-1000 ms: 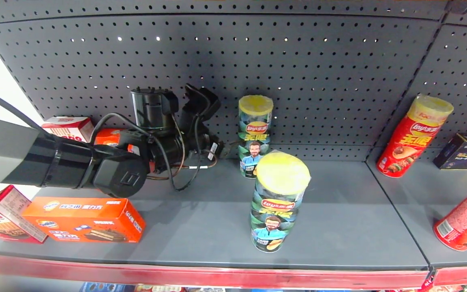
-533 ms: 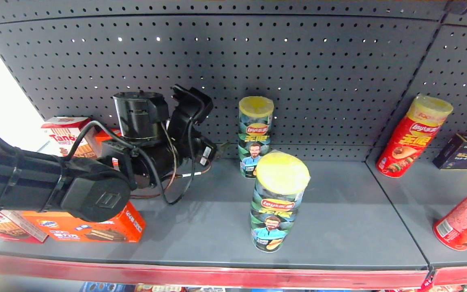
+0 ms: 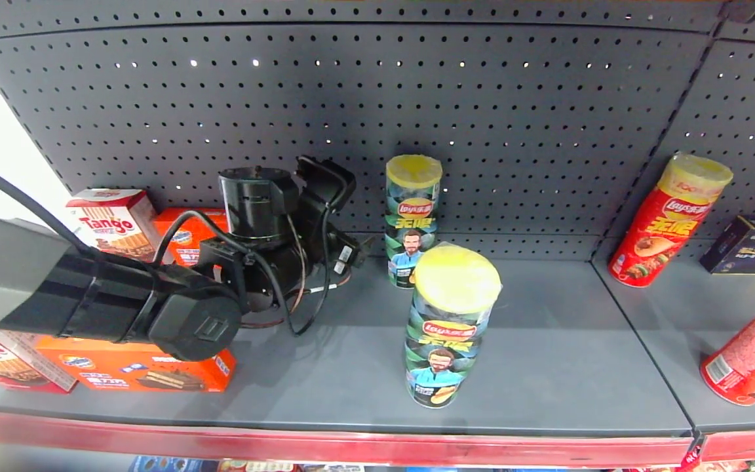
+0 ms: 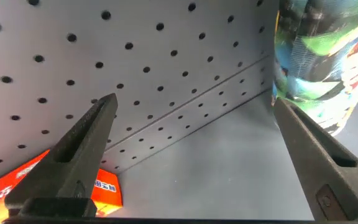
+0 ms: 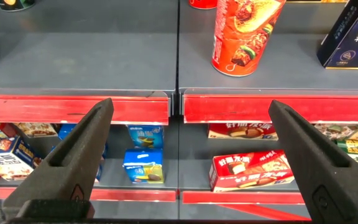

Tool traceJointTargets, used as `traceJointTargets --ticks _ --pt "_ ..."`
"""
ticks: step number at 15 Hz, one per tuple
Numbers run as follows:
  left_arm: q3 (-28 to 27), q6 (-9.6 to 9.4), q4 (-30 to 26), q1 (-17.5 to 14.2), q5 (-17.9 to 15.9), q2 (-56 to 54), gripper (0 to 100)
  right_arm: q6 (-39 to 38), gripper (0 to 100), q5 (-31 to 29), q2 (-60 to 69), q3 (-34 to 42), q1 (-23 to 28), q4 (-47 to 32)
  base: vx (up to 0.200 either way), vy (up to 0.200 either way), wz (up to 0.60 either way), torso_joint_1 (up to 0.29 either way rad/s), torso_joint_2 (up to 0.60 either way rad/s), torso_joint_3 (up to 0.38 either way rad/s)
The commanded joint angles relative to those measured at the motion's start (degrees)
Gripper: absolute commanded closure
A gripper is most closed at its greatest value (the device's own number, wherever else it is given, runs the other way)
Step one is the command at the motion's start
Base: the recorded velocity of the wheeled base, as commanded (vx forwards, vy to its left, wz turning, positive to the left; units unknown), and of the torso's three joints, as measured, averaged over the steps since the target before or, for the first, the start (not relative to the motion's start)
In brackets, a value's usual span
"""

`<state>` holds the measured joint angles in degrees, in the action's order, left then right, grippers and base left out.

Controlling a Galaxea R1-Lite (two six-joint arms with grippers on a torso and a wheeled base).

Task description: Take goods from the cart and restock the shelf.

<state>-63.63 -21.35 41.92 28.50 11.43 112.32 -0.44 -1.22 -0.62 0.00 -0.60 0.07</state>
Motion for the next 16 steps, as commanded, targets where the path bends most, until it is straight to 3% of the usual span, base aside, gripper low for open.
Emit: traceJointTargets --ticks 1,6,16 --pt "-1.9 -0.01 0.0 0.0 0.2 2.4 0 0.0 0 0.0 -0.1 0.0 0.0 0.0 0.000 0.000 0.00 0.000 0.00 0.000" --pt "-6.5 -0.10 -0.5 0.4 0.2 5.1 0 0.0 0 0.0 -0.1 0.0 0.0 0.0 0.000 0.000 0.00 0.000 0.00 0.000" --pt "-4.2 0.08 -0.4 0.8 0.4 3.9 0 0.0 0 0.0 -0.1 0.0 0.0 0.0 0.000 0.000 0.00 0.000 0.00 0.000"
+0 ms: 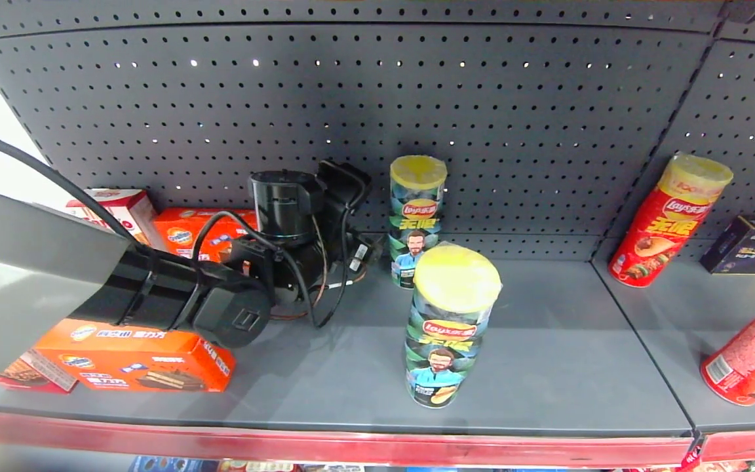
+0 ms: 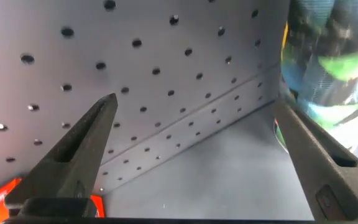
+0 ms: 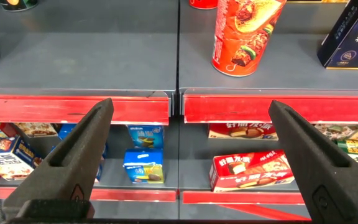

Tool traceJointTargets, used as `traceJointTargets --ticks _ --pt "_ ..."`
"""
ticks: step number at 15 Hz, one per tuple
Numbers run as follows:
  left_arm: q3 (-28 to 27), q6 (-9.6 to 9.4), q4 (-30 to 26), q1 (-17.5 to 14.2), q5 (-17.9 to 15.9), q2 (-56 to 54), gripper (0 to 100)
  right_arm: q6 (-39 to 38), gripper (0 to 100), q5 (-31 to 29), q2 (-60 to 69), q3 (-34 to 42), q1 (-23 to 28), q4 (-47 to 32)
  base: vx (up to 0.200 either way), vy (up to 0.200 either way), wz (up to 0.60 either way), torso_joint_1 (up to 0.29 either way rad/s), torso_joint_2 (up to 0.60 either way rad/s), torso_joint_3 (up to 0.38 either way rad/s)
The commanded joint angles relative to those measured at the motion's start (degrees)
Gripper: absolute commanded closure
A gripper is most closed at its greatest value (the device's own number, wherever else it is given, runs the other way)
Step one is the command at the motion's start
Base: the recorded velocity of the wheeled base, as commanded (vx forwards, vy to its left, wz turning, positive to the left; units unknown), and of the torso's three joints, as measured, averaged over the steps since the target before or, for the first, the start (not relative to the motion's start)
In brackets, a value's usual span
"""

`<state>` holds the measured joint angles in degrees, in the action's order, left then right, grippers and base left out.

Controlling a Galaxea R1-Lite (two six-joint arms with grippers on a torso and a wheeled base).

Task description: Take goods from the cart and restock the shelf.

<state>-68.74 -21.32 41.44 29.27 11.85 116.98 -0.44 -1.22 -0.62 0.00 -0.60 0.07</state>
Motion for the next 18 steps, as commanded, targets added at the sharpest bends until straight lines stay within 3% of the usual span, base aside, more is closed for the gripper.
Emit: traceJointTargets --ticks 1,4,8,10,13,16,17,18 --pt "3.8 0.32 0.2 0.0 0.6 -4.2 0 0.0 0 0.0 -0.1 0.0 0.0 0.0 0.000 0.000 0.00 0.000 0.00 0.000" --pt "10.9 3.22 1.9 0.3 1.8 -14.7 0 0.0 0 0.0 -0.1 0.0 0.0 0.0 0.000 0.000 0.00 0.000 0.00 0.000" --pt "13.0 4.97 2.2 1.8 2.7 -26.2 0 0.0 0 0.0 -0.1 0.0 0.0 0.0 0.000 0.000 0.00 0.000 0.00 0.000" --pt "20.8 5.68 2.1 2.2 3.1 -35.1 0 0.0 0 0.0 -0.1 0.0 0.0 0.0 0.000 0.000 0.00 0.000 0.00 0.000" --pt "38.2 7.70 1.3 2.3 3.0 -55.5 0 0.0 0 0.0 -0.1 0.0 0.0 0.0 0.000 0.000 0.00 0.000 0.00 0.000" --pt "44.4 7.87 -6.7 2.2 3.1 -72.8 0 0.0 0 0.0 -0.1 0.0 0.0 0.0 0.000 0.000 0.00 0.000 0.00 0.000" --pt "47.2 8.31 -13.4 0.4 3.0 -81.9 0 0.0 0 0.0 -0.1 0.0 0.0 0.0 0.000 0.000 0.00 0.000 0.00 0.000" --pt "48.9 9.02 -17.6 -6.1 2.8 -88.0 0 0.0 0 0.0 -0.1 0.0 0.0 0.0 0.000 0.000 0.00 0.000 0.00 0.000"
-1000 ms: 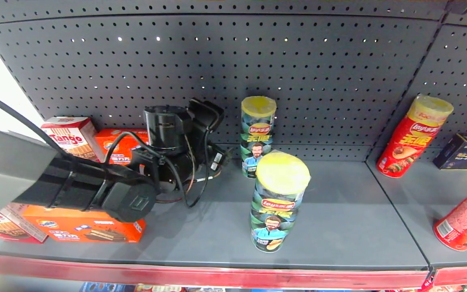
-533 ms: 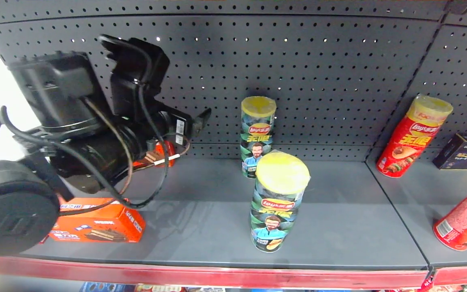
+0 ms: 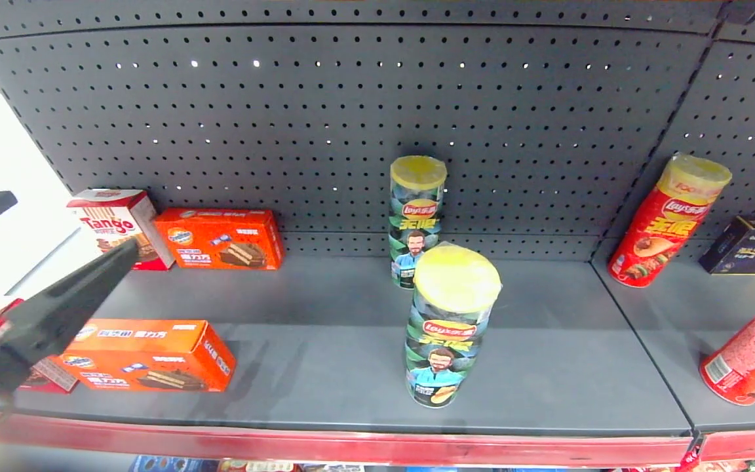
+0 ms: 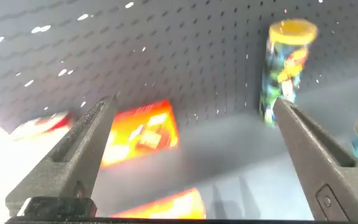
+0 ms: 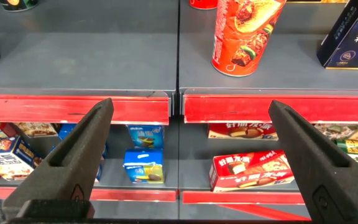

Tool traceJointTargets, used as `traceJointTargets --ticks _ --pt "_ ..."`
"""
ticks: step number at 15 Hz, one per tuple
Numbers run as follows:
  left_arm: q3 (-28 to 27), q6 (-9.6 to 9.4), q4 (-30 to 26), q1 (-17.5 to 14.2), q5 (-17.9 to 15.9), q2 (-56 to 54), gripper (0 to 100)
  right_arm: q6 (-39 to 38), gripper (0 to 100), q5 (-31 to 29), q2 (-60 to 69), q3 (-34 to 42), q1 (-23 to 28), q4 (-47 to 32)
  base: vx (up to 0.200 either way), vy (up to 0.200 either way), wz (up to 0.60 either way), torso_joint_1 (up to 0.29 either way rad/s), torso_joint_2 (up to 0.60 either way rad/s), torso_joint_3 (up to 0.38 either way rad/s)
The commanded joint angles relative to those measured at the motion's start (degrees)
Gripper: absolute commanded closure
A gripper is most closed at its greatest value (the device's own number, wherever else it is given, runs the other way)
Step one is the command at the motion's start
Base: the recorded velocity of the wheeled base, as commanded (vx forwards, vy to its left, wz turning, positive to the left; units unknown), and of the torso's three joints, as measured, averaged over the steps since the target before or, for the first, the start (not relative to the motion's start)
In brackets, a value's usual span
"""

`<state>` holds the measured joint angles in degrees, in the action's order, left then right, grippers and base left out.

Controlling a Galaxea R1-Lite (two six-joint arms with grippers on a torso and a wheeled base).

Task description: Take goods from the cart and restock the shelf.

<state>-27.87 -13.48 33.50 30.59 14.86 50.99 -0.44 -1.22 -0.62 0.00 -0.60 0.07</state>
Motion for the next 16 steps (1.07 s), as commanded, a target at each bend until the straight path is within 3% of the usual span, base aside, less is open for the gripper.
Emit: traceJointTargets --ticks 1,2,3,5,6,8,10,11,14,15,16 --pt "9.4 1.79 -11.2 -11.1 -0.3 -25.6 0 0.0 0 0.0 -0.1 0.0 0.0 0.0 0.000 0.000 0.00 0.000 0.00 0.000" --pt "13.9 2.94 -10.3 -15.3 -0.3 -29.6 0 0.0 0 0.0 -0.1 0.0 0.0 0.0 0.000 0.000 0.00 0.000 0.00 0.000" --pt "15.9 3.29 -9.7 -16.9 -0.3 -31.0 0 0.0 0 0.0 -0.1 0.0 0.0 0.0 0.000 0.000 0.00 0.000 0.00 0.000" --pt "23.2 3.55 -8.9 -25.0 -0.3 -37.0 0 0.0 0 0.0 -0.1 0.0 0.0 0.0 0.000 0.000 0.00 0.000 0.00 0.000" --pt "27.0 3.64 -8.3 -27.6 -0.4 -40.5 0 0.0 0 0.0 -0.1 0.0 0.0 0.0 0.000 0.000 0.00 0.000 0.00 0.000" --pt "27.9 5.13 -14.1 -30.1 -0.4 -46.2 0 0.0 0 0.0 -0.1 0.0 0.0 0.0 0.000 0.000 0.00 0.000 0.00 0.000" --pt "27.9 5.66 -19.4 -29.0 -1.0 -48.2 0 0.0 0 0.0 -0.1 0.0 0.0 0.0 0.000 0.000 0.00 0.000 0.00 0.000" --pt "27.9 5.92 -22.0 -29.3 -4.4 -48.4 0 0.0 0 0.0 -0.1 0.0 0.0 0.0 0.000 0.000 0.00 0.000 0.00 0.000" --pt "27.8 7.68 -30.4 -30.8 -21.5 -51.0 0 0.0 0 0.0 -0.1 0.0 0.0 0.0 0.000 0.000 0.00 0.000 0.00 0.000" --pt "27.6 7.59 -30.7 -30.8 -25.0 -51.0 0 0.0 0 0.0 -0.1 0.0 0.0 0.0 0.000 0.000 0.00 0.000 0.00 0.000" --pt "27.6 7.07 -30.7 -30.8 -25.5 -51.0 0 0.0 0 0.0 -0.1 0.0 0.0 0.0 0.000 0.000 0.00 0.000 0.00 0.000"
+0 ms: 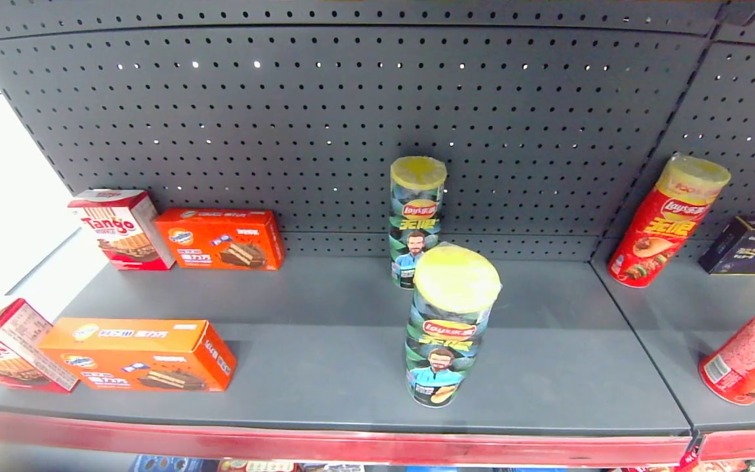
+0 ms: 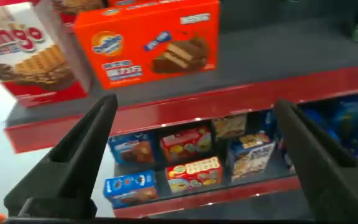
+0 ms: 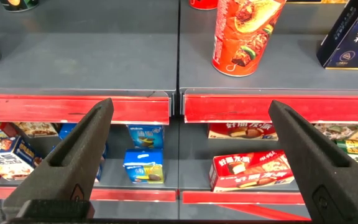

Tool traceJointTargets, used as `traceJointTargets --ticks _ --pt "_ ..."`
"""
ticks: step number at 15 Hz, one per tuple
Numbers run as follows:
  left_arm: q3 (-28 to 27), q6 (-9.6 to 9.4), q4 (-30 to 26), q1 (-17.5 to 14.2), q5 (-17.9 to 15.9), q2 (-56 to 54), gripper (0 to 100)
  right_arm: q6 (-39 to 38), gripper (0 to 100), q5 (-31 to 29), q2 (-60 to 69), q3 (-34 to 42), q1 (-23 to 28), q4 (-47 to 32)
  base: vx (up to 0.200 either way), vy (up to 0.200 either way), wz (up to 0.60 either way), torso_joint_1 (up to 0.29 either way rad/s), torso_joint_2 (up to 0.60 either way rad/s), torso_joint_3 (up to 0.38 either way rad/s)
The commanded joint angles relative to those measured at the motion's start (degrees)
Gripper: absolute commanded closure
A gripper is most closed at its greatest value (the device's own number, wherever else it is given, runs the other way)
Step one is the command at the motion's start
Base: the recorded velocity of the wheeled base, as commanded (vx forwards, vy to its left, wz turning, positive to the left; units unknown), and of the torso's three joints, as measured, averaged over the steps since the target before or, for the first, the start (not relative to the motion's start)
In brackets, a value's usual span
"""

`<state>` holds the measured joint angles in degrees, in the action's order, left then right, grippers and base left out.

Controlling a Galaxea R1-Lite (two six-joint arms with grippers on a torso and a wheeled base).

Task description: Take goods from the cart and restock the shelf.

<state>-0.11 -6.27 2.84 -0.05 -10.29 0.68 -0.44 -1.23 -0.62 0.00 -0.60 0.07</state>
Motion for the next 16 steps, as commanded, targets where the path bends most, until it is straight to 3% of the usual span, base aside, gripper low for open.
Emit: traceJointTargets --ticks 1,5,6,7,8,10,12,16 --pt "-0.2 -0.15 0.1 -0.1 -0.3 -0.7 0 0.0 0 0.0 -0.1 0.0 0.0 0.0 0.000 0.000 0.00 0.000 0.00 0.000" --pt "-0.2 3.19 -0.4 -0.1 0.9 -0.7 0 0.0 0 0.0 -0.1 0.0 0.0 0.0 0.000 0.000 0.00 0.000 0.00 0.000" --pt "-0.2 2.93 -0.4 -0.1 7.6 -0.7 0 0.0 0 0.0 -0.1 0.0 0.0 0.0 0.000 0.000 0.00 0.000 0.00 0.000" --pt "-0.2 2.84 -0.5 -0.1 8.6 -0.7 0 0.0 0 0.0 -0.1 0.0 0.0 0.0 0.000 0.000 0.00 0.000 0.00 0.000" --pt "0.0 3.72 -3.1 -0.2 15.2 -0.7 0 0.0 0 0.0 -0.1 0.0 0.0 0.0 0.000 0.000 0.00 0.000 0.00 0.000" --pt "0.1 3.63 -2.9 0.0 14.0 -0.7 0 0.0 0 0.0 -0.1 0.0 0.0 0.0 0.000 0.000 0.00 0.000 0.00 0.000" --pt "0.0 4.24 -3.0 0.0 7.7 -0.7 0 0.0 0 0.0 -0.1 0.0 0.0 0.0 0.000 0.000 0.00 0.000 0.00 0.000" --pt "0.0 4.07 -3.1 0.0 7.4 -0.7 0 0.0 0 0.2 -0.1 0.0 0.0 0.0 0.000 0.000 0.00 0.000 0.00 0.000"
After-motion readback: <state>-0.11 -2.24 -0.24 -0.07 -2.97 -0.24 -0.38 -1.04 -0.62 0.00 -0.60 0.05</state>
